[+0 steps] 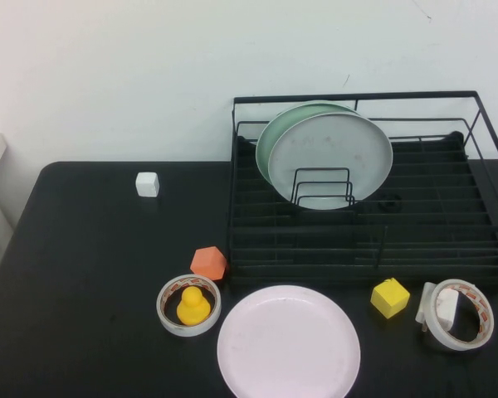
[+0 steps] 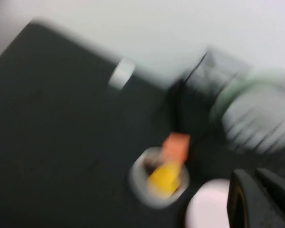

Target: Place plate on rack

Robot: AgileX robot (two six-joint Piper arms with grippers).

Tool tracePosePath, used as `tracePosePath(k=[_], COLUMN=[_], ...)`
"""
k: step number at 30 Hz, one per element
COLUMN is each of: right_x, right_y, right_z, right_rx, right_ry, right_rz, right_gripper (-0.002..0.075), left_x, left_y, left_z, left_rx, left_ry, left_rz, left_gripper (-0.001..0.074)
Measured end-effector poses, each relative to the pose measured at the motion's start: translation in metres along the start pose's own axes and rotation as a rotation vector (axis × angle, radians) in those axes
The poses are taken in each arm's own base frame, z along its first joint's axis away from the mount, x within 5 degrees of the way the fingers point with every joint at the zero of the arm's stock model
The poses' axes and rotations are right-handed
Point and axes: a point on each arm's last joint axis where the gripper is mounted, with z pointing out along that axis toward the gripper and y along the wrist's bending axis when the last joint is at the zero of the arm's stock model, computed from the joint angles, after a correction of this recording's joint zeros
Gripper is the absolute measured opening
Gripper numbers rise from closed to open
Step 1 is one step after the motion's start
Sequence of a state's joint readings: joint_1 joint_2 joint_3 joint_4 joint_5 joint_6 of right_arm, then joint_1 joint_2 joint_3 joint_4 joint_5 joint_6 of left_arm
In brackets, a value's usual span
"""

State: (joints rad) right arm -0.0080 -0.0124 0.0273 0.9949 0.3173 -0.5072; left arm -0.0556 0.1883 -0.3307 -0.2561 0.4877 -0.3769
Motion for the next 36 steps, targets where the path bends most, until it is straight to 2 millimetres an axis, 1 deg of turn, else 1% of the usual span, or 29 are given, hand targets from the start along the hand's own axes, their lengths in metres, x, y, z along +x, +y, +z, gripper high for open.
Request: tracePosePath(k=[2,4,6,8,11,15,18,21,23,25,29,32,34,36], right_x=[0.000,0.000,0.000,0.000,0.001,0.003,0.003,0.003,0.003,0.003,0.003,0.003,0.004,0.004], right_y=[0.000,0.000,0.000,0.000,0.000,0.002,0.002,0.002,0.002,0.002,0.002,0.002,0.002,0.002], right_z=[0.000,0.000,0.000,0.000,0.000,0.000,0.000,0.000,0.000,0.000,0.000,0.000,0.000,0.000], right_rx=[0.000,0.000,0.000,-0.001,-0.005,-0.020,-0.023,-0.023,-0.023,-0.023,-0.023,-0.024,-0.025,-0.025], right_ry=[0.000,0.000,0.000,0.002,0.009,0.032,0.036,0.035,0.035,0.035,0.035,0.037,0.039,0.039], right_rz=[-0.024,-0.033,-0.038,-0.047,-0.055,-0.057,-0.058,-0.057,-0.057,-0.057,-0.057,-0.057,-0.057,-0.057], right_gripper=[0.0011,0.0011,0.0011,0.0011,0.0011,0.0011,0.0011,0.0011,0.0011,0.0011,0.0011,0.0011,0.0011,0.0011], left_x=[-0.014,-0.029,-0.041,-0.053,-0.061,-0.059,-0.044,-0.022,-0.005,0.011,0.042,0.064,0.075,0.087], left_y=[-0.009,-0.019,-0.026,-0.031,-0.032,-0.036,-0.044,-0.055,-0.063,-0.069,-0.077,-0.074,-0.072,-0.070], left_z=[0.005,0.012,0.023,0.040,0.072,0.110,0.140,0.163,0.179,0.192,0.219,0.241,0.254,0.266], left_rx=[-0.065,-0.095,-0.110,-0.114,-0.115,-0.092,-0.053,0.001,0.032,0.046,0.017,-0.025,-0.044,-0.057], left_ry=[0.120,0.202,0.278,0.337,0.437,0.565,0.682,0.775,0.824,0.862,0.943,1.012,1.041,1.063], left_rz=[0.113,0.206,0.310,0.415,0.547,0.598,0.634,0.685,0.713,0.700,0.554,0.425,0.369,0.321], left_gripper=[-0.0002,-0.0002,-0.0002,-0.0002,-0.0002,-0.0001,0.0015,0.0056,0.0095,0.0143,0.0272,0.0369,0.0402,0.0415])
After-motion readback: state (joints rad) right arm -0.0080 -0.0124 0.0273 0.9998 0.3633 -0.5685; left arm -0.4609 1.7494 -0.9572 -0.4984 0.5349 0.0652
